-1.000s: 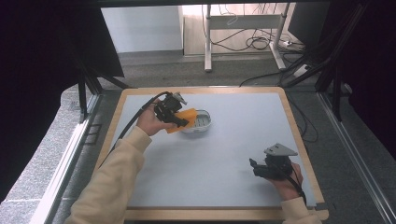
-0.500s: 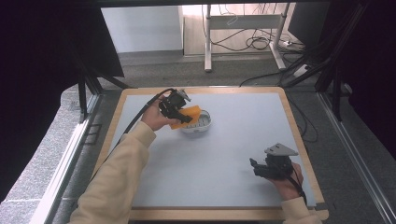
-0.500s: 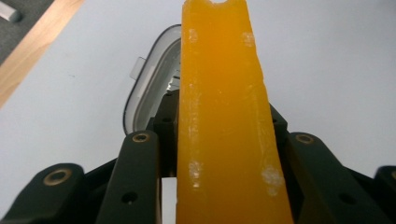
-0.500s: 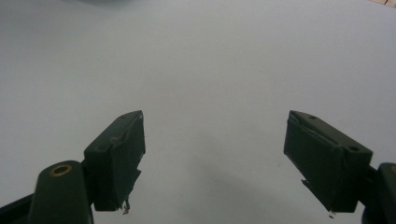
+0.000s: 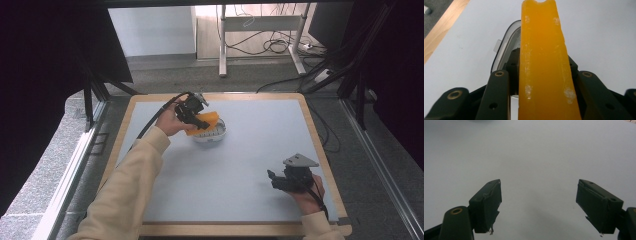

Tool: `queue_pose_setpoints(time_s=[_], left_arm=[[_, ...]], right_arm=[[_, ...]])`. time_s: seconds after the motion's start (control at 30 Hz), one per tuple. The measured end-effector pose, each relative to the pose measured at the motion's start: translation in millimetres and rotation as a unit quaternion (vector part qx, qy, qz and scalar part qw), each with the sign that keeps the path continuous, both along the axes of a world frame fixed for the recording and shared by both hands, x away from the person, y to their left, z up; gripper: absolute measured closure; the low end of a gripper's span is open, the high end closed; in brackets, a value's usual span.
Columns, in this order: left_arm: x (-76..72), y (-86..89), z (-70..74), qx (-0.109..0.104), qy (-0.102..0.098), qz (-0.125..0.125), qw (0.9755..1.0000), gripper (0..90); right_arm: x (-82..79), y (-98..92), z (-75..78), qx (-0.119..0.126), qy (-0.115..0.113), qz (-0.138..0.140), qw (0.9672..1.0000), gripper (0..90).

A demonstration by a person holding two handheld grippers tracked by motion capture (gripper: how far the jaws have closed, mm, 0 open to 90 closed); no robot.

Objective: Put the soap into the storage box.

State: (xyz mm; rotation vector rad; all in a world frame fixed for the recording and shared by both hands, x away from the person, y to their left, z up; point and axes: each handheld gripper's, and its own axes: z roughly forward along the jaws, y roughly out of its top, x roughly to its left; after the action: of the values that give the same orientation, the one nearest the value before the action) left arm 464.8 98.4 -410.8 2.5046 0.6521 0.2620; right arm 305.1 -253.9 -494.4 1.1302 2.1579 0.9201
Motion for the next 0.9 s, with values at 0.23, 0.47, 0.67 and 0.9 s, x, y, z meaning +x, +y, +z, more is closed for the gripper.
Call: queue_pose_setpoints(time_s=[0.23, 0.47, 0.67, 0.9], left_arm=[[8.1, -1.7, -2.1, -0.012, 0.004, -0.008, 0.9999, 62.0], [15.8, -10.0, -5.9, -0.008, 0.004, -0.016, 0.9998, 62.0], [21.7, -14.6, -12.0, -0.014, 0.010, -0.023, 0.9996, 62.0], [27.6, -19.7, -18.4, -0.003, 0.018, -0.036, 0.9992, 62.0]], right_arm=[[-0.2, -1.0, -0.5, 0.001, 0.001, -0.003, 1.0000, 20.8], [-0.2, -2.3, -0.8, 0.002, 0.002, -0.006, 1.0000, 20.8], [-0.9, -2.3, -0.5, 0.000, 0.000, -0.005, 1.0000, 20.9], [-0.4, -2.7, -1.1, 0.000, 0.001, -0.007, 1.0000, 20.9]])
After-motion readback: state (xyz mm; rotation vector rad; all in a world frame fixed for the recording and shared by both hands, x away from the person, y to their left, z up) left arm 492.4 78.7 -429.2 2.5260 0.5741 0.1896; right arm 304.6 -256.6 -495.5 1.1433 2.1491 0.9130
